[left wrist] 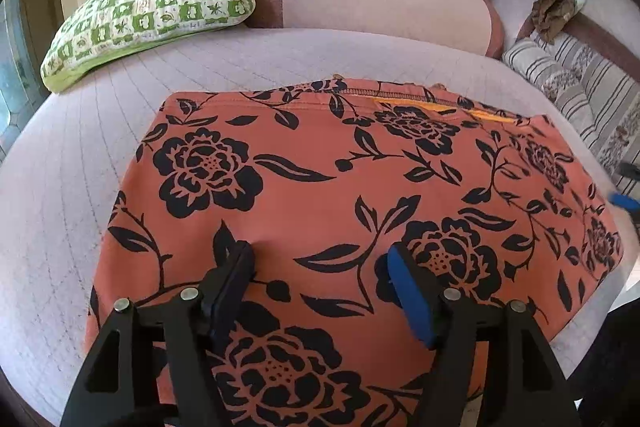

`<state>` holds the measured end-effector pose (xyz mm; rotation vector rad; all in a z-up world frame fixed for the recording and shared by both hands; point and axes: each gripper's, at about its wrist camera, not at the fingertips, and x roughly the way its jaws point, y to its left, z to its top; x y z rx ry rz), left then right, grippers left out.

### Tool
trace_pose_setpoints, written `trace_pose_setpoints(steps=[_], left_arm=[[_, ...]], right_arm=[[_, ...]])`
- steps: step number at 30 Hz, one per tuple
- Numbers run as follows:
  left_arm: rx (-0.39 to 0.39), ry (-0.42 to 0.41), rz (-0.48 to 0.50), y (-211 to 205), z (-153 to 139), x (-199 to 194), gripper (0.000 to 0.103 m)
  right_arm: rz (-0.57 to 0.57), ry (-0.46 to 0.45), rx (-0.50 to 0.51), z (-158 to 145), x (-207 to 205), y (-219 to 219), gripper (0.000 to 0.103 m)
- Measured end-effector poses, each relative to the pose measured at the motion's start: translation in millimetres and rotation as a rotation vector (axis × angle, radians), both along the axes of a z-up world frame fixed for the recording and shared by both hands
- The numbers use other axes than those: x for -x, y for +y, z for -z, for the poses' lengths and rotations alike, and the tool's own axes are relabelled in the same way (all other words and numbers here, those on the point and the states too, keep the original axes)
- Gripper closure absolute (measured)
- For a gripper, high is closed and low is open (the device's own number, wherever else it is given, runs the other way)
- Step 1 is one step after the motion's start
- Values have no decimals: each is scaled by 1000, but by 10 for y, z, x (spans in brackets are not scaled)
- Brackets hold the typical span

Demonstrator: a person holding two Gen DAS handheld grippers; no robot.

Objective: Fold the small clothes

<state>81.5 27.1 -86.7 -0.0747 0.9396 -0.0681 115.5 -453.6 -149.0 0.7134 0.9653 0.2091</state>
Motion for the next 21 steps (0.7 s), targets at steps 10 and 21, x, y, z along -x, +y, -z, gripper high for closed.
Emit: trace_pose_setpoints(steps=[10, 21], left_arm=[[14, -17, 15, 22, 16, 22, 32], [36, -17, 6, 50, 11, 19, 31]], right_arm=[[-181, 90, 90, 308, -1190, 467, 88], [-17, 70, 159, 172, -865, 343, 70]])
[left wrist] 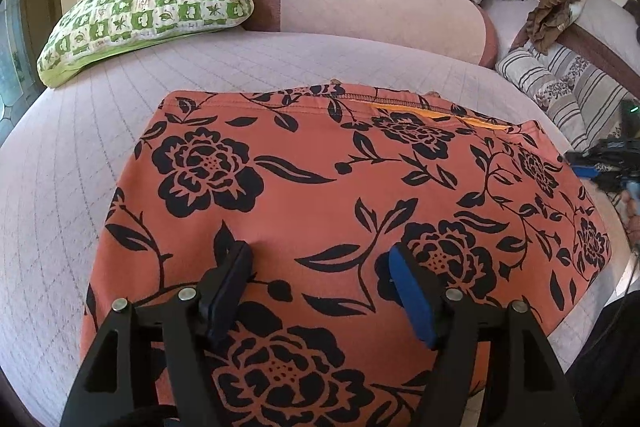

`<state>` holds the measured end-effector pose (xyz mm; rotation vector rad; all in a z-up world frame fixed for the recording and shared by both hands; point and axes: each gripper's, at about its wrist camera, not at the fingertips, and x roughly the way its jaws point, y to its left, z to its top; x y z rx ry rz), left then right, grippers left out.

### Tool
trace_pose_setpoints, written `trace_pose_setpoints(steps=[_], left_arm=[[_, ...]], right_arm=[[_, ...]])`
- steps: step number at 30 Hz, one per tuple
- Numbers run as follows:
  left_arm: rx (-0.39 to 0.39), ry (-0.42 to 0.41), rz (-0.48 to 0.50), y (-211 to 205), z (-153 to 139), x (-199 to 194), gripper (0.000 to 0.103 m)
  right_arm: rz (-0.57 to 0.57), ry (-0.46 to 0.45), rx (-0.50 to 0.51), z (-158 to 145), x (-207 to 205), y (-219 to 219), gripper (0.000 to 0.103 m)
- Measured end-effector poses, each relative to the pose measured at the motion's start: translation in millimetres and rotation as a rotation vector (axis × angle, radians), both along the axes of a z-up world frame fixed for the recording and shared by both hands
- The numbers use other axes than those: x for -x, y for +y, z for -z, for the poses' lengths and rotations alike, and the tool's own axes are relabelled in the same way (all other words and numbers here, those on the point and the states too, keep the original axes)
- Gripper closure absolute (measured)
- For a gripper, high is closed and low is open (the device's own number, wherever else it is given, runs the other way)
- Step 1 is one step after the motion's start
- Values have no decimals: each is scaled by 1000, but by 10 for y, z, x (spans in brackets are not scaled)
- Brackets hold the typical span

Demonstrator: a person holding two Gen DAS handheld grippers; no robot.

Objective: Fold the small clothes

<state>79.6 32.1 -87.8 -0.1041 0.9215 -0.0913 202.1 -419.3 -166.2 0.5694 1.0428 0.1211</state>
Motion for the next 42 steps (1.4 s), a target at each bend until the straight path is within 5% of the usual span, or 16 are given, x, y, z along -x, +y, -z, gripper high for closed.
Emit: trace_pose_setpoints(steps=[4, 6, 7, 9, 10, 12, 15, 18, 21, 22, 24, 29, 32, 39, 42], left_arm=[[10, 1, 0, 11, 0, -3, 31], [21, 6, -1, 30, -22, -3, 31], [29, 7, -5, 41, -47, 4, 31], [64, -14, -34, 129, -166, 60, 31], [75, -43, -54, 196, -260, 114, 31], [48, -85, -95, 318, -361, 215, 31], [-16, 83, -180, 477, -73, 148, 31], [-75, 68, -165, 421, -70, 150, 31], [-17, 32, -150, 393, -166, 166, 31], [-17, 42, -152, 403, -149, 158, 31], [-39, 72, -163, 419, -70, 142, 31], [-96, 71, -150, 345, -41, 106, 26], [-76, 73, -151, 395, -46, 120, 26], [-63, 76, -149, 427, -53, 121, 26], [-55, 77, -149, 428, -66, 140, 26]], right_arm=[[-132, -139, 4, -474, 252, 406, 70], [-231, -146, -58, -488, 322, 606, 63], [-257, -122, -78, -414, 324, 630, 51], [-213, 6, -12, -2, 263, 577, 44], [-174, 48, -29, 216, 249, 474, 54], [-119, 13, -100, 117, 313, 350, 52], [-166, -55, -70, -197, 343, 458, 47], [-241, -114, -92, -352, 273, 651, 37], [-216, -48, -48, -80, -5, 684, 32], [-171, 20, -55, 142, -133, 596, 38], [-72, 29, -183, 146, -175, 479, 39], [-192, -84, -103, -309, -238, 747, 32], [-78, 69, 15, 183, -481, 616, 27], [-119, -66, 21, -321, -263, 841, 26], [-87, 65, 116, 60, -409, 770, 23]])
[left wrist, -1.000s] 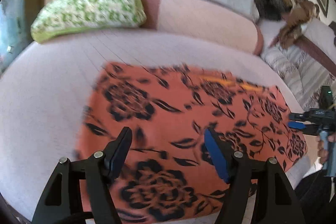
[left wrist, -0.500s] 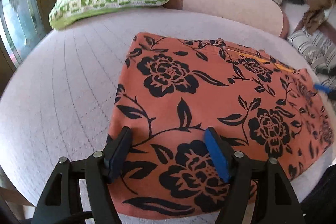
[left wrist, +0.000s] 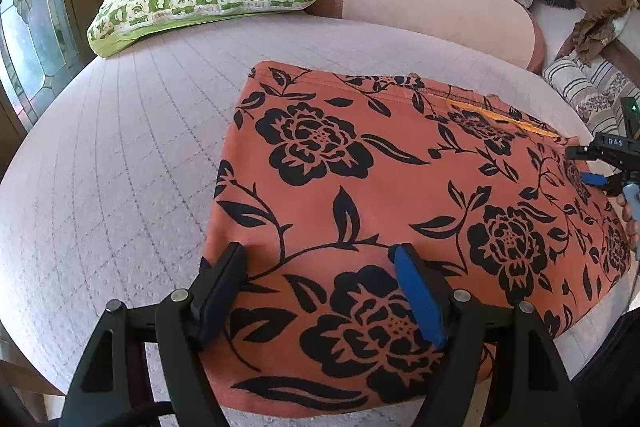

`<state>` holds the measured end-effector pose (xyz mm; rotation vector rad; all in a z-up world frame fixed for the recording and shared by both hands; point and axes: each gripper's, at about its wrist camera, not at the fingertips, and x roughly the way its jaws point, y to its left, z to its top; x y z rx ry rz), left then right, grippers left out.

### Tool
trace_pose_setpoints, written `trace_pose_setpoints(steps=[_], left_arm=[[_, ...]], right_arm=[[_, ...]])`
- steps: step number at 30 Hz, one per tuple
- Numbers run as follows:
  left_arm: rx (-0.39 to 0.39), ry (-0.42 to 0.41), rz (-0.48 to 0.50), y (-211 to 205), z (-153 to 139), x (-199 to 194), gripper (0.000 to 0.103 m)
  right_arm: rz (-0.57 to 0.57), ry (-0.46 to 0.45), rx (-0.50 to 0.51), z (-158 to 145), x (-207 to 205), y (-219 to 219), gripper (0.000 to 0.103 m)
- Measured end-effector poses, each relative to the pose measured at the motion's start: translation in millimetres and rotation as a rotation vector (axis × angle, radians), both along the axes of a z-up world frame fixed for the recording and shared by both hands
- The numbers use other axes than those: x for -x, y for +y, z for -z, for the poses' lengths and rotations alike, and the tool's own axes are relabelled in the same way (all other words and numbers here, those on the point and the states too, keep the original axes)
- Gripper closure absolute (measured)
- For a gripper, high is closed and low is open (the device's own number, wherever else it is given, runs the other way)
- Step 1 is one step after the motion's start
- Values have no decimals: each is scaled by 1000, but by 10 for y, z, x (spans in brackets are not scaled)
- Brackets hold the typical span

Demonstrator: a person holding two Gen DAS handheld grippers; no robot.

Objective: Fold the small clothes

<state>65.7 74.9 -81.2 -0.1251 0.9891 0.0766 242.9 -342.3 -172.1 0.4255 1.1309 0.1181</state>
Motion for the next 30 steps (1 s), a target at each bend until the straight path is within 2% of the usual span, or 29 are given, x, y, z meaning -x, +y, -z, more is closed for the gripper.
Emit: trace_pose_setpoints(steps=[2, 4, 7, 9, 11, 12, 13, 15, 17, 19, 20, 21, 22, 24, 26, 27, 30], left_arm=[[4, -4, 1, 13, -2, 17, 26], [-4, -4, 7, 4, 2, 22, 26], [-8, -2, 3, -8, 0, 29, 26], [-6, -1, 0, -11, 0, 26, 25], [-8, 0, -1, -15, -2, 25, 25], [-12, -2, -3, -21, -3, 33, 25], [-12, -4, -2, -18, -5, 34, 25], [-19, -3, 0, -30, -4, 36, 24], [-15, -4, -2, -30, -6, 36, 24], [-2, -4, -7, -22, -5, 32, 24], [3, -5, -9, -20, -5, 30, 24], [1, -6, -14, -28, -6, 30, 24], [1, -8, -16, -22, -9, 35, 24], [5, -20, -25, -16, -22, 45, 24], [19, -33, -39, 0, -53, 56, 24], [25, -49, -48, 6, -82, 73, 24], [10, -105, -50, -17, -173, 136, 24]], right_arm=[[61, -39, -59, -144, 88, -63, 23], [17, -81, -129, -363, 229, 12, 23], [-41, -129, -138, -558, 531, 139, 22], [-55, -101, -137, -385, 618, 162, 18], [-75, -7, -96, 10, 571, 182, 18], [-71, -42, -77, -79, 602, 194, 18], [-72, -33, -66, -189, 628, 225, 18], [-114, -79, -95, -419, 727, 286, 18], [-133, -130, -83, -501, 863, 368, 17], [-151, -113, -110, -352, 957, 378, 12], [-140, -29, -83, -121, 928, 359, 12], [-137, 7, -102, 21, 870, 346, 12], [-118, -43, -105, -58, 884, 325, 13], [-82, -34, -142, -273, 955, 299, 13], [-92, -127, -157, -561, 1175, 252, 13], [-87, -144, -156, -607, 1274, 261, 13], [-16, -156, -253, -578, 1759, 77, 13]])
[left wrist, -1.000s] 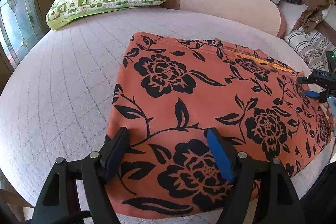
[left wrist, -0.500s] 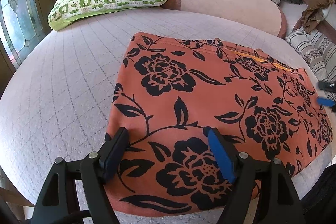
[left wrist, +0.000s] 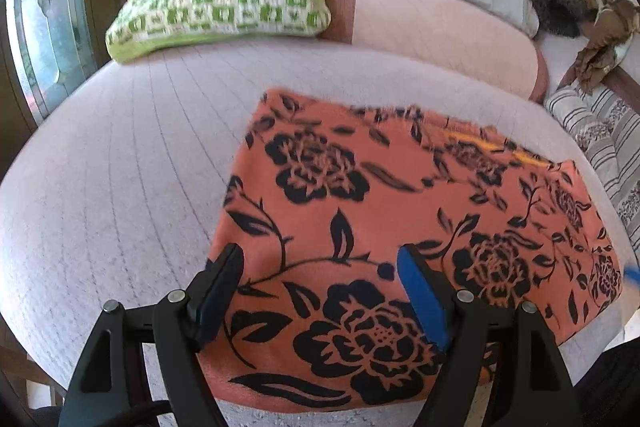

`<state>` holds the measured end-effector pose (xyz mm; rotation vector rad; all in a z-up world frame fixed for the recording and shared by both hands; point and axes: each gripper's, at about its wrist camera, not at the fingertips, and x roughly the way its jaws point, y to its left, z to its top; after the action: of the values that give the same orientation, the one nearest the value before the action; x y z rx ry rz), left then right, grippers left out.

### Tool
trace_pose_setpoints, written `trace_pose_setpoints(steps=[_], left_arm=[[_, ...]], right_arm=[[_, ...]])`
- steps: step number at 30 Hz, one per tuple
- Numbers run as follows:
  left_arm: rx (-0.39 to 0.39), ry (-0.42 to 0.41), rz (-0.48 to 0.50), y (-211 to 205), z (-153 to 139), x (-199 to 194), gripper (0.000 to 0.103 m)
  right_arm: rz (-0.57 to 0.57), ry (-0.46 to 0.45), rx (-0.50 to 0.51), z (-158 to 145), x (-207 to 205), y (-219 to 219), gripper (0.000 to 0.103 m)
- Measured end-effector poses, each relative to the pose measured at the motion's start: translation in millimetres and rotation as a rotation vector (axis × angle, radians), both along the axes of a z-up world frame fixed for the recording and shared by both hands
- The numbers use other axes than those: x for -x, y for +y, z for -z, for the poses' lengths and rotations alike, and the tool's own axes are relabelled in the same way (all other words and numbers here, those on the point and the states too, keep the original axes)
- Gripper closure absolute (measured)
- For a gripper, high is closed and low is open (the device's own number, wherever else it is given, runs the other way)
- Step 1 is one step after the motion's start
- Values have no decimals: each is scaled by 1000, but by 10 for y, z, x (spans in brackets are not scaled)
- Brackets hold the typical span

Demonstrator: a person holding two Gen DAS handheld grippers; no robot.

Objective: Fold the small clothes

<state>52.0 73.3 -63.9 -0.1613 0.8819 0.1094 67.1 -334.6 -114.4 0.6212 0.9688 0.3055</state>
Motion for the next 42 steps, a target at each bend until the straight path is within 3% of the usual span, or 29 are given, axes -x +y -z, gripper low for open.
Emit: trace_pose_setpoints(steps=[4, 7, 10, 14, 20, 23, 24, 27, 30, 33, 35, 37, 39, 42], left_arm=[[-6, -13, 10, -48, -19, 35, 24], [-13, -9, 38, -135, -14, 33, 24], [-27, -14, 86, -276, -47, 25, 24], [-7, -11, 132, -503, -104, 0, 24], [63, 12, 143, -829, -109, -137, 24], [47, 60, 164, -1003, 34, -242, 23], [6, 134, 162, -1072, 194, -320, 23], [-115, 117, 186, -1222, 198, -306, 19], [-58, 115, 169, -1187, 35, -302, 19], [-75, 67, 159, -1194, -85, -314, 19], [-79, 111, 157, -1183, 3, -399, 19], [-42, 212, 147, -1139, 210, -502, 17], [-49, 170, 150, -1123, 206, -470, 15], [-50, 172, 156, -1115, 213, -458, 15]], right_arm=[[104, 88, -100, 364, 439, -164, 13], [153, 102, -134, 519, 536, -259, 13], [219, 113, -155, 577, 484, -336, 13], [262, 195, -239, 720, 251, -534, 13], [309, 174, -311, 794, 79, -616, 17], [301, 155, -286, 793, 69, -608, 22], [301, 149, -286, 803, 77, -610, 22], [304, 129, -295, 788, 102, -621, 21], [307, 91, -289, 692, 140, -642, 22], [290, 36, -179, 526, 126, -572, 22], [271, 71, -137, 586, 61, -498, 22], [263, 120, -156, 703, 23, -460, 22], [261, 101, -141, 647, 27, -460, 25], [267, 83, -115, 581, 31, -465, 26]])
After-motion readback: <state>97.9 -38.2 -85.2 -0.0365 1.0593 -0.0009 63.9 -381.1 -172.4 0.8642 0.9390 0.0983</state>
